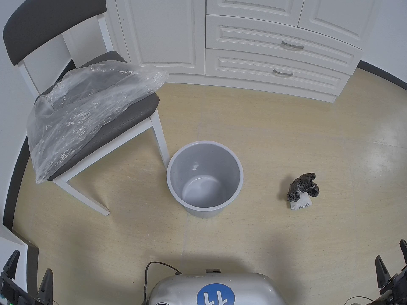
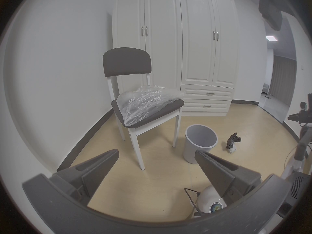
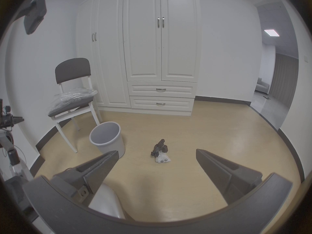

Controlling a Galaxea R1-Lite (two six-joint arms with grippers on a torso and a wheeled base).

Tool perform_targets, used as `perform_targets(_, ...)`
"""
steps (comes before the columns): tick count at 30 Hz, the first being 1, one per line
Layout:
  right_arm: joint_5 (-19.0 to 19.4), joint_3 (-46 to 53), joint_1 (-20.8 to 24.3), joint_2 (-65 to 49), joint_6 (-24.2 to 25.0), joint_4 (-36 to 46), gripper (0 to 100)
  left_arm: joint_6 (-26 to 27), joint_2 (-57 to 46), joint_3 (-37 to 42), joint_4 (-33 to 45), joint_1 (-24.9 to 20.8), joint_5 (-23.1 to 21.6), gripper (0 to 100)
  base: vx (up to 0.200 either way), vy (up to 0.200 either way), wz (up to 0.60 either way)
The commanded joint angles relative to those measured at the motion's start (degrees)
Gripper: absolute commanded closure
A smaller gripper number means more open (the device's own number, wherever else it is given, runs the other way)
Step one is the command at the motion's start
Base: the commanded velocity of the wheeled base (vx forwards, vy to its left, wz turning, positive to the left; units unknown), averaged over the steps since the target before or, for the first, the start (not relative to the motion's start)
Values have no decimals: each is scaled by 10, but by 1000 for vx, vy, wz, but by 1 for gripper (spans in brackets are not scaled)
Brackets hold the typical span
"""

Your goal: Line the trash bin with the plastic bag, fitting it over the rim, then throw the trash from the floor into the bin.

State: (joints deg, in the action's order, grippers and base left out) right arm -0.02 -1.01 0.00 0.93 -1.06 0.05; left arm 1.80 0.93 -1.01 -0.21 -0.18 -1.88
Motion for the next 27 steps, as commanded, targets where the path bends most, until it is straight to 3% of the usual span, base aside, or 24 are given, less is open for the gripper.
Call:
perform_targets(1,2,9,-1,-9,-5,0,0,2,-9,10,-1,1,-1,0,0,0,0)
perform_targets(12,0,10,0,-9,25,-4,0,-39,-9,9,-8,0,21,0,0,0,0)
perform_targets(15,-1,1,0,-9,19,-19,0,-66,-8,-9,-70,0,16,0,0,0,0)
perform_targets(16,8,-29,0,-9,19,-68,0,-87,-8,-35,-122,0,9,0,0,0,0)
perform_targets(19,36,-90,4,16,18,-90,0,-45,-8,-58,-115,0,-16,0,0,0,0)
perform_targets(20,53,-112,4,43,14,-77,0,-4,-8,-66,-86,0,-29,0,0,0,0)
perform_targets(22,59,-125,4,79,12,-67,0,15,-8,-76,-47,0,-30,0,0,0,0)
perform_targets(27,59,-144,8,161,14,-78,0,19,1,-103,7,-1,-29,0,0,0,0)
